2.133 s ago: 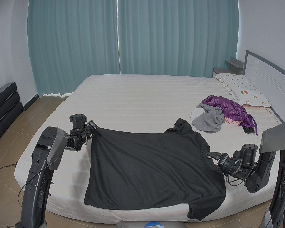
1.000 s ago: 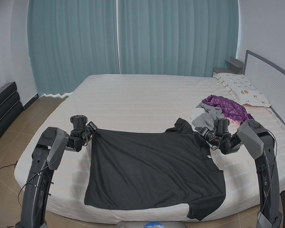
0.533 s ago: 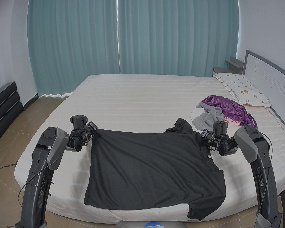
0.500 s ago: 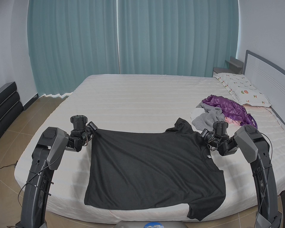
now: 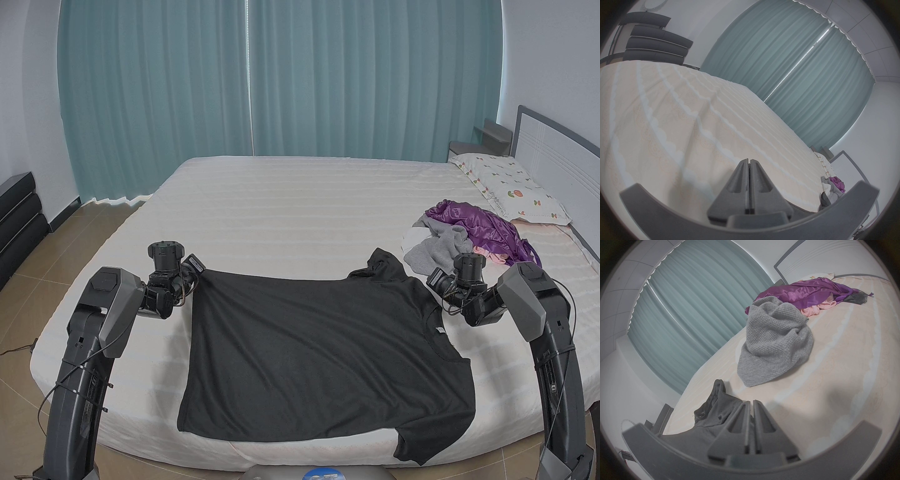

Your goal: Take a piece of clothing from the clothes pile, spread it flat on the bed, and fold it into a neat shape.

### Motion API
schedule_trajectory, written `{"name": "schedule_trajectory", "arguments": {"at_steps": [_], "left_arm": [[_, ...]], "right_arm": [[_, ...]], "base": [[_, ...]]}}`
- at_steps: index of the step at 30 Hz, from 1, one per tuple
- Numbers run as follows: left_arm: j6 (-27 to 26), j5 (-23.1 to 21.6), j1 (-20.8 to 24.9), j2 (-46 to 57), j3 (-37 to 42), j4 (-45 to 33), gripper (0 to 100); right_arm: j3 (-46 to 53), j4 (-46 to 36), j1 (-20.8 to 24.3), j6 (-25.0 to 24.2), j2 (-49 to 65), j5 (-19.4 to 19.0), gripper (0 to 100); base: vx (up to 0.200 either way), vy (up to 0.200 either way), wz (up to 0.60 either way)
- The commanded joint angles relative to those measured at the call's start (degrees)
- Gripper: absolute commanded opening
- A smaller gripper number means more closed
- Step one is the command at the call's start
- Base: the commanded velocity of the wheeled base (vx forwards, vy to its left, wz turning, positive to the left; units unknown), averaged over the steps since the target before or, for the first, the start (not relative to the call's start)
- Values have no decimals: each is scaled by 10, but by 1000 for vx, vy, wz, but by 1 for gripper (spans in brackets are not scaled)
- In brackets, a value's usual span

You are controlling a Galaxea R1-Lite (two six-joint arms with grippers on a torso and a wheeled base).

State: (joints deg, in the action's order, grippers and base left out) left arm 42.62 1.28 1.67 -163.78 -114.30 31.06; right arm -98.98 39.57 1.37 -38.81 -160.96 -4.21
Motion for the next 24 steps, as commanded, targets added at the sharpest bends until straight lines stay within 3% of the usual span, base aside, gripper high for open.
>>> {"name": "schedule_trajectory", "arguments": {"at_steps": [1,13,14,24], "left_arm": [[0,0,0,-1,0,1,0],[0,0,0,-2,0,1,0],[0,0,0,-2,0,1,0],[-2,2,1,-3,0,1,0]], "right_arm": [[4,0,4,1,1,0,100],[-5,2,29,4,-22,0,100],[-5,2,29,3,-24,0,0],[-17,6,24,-1,-22,1,0]], "base": [[0,0,0],[0,0,0],[0,0,0],[0,0,0]]}}
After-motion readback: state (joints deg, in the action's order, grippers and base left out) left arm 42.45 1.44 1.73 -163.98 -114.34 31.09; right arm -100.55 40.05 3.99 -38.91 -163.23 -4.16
